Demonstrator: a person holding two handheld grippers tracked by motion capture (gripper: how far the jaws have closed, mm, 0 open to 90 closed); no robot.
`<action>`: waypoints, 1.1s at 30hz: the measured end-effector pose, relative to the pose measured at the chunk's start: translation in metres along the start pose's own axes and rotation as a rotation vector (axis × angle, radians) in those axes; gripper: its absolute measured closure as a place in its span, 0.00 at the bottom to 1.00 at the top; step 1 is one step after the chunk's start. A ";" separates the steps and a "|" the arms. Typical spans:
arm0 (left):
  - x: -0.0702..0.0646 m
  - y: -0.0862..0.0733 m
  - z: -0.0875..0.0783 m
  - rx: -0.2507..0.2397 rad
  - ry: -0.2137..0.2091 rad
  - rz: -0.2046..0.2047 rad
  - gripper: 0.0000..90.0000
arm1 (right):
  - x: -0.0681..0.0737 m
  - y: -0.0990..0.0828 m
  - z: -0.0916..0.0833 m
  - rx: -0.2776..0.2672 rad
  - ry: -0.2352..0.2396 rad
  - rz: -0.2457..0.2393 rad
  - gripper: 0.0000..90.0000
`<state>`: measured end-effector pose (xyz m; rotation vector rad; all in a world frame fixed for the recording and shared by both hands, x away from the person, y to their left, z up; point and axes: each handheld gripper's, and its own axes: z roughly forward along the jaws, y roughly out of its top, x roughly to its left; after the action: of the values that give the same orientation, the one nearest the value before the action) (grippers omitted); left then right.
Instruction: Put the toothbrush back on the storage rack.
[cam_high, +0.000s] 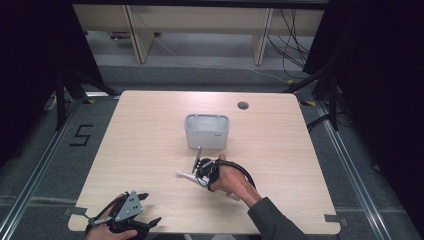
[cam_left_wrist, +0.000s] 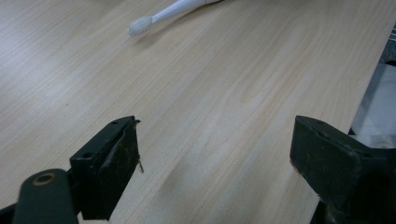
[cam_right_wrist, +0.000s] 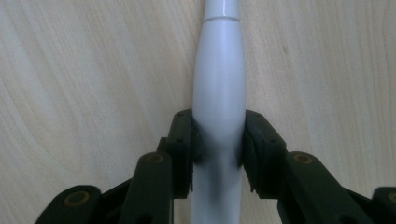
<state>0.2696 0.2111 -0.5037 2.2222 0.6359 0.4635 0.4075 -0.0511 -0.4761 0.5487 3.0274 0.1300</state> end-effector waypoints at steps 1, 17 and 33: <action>0.000 0.000 0.000 0.004 0.004 0.006 0.17 | 0.000 0.000 0.000 0.000 0.000 0.000 0.74; 0.000 0.000 0.000 0.004 -0.011 -0.003 0.17 | 0.003 0.009 0.000 0.108 -0.028 -0.054 0.74; 0.002 0.000 -0.001 0.006 0.014 0.008 0.17 | 0.002 -0.004 -0.020 -0.028 -0.024 -0.032 0.74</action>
<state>0.2706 0.2125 -0.5030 2.2300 0.6362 0.4819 0.4029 -0.0560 -0.4568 0.4957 3.0048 0.1626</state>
